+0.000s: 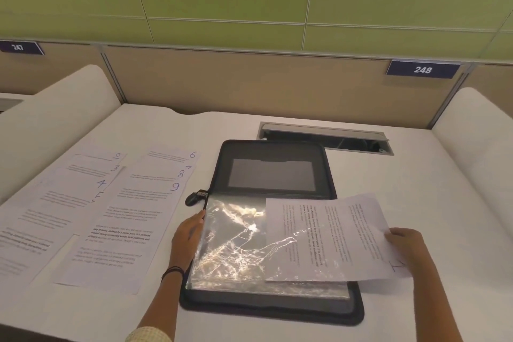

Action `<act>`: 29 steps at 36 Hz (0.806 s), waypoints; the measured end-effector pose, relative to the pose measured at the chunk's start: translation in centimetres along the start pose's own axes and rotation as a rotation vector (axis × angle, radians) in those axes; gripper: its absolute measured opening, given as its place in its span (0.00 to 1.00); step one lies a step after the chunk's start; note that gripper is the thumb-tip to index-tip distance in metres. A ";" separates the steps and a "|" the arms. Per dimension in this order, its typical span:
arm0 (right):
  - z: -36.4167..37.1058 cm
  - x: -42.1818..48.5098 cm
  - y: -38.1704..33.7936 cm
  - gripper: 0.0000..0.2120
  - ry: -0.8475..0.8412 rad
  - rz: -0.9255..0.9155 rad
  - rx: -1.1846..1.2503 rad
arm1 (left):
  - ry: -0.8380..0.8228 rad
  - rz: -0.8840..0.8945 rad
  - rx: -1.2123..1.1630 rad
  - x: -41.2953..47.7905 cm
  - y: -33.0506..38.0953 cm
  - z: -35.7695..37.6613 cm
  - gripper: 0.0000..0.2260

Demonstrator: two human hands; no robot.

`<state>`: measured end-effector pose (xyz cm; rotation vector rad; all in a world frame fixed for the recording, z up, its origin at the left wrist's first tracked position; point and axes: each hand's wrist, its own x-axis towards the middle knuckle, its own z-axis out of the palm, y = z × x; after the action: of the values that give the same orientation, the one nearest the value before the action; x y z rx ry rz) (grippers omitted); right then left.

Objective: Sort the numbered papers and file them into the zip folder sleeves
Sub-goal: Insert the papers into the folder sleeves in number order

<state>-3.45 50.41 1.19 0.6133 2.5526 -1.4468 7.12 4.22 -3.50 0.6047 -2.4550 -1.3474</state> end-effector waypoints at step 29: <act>8.8 -2.8 -5.0 0.08 -0.319 0.009 -0.137 | -0.048 -0.129 -0.056 -0.3 0.0 -0.4 0.31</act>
<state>-3.66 39.93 1.44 0.3415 2.3678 -1.2386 7.55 4.11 -3.32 0.7368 -2.4429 -1.4905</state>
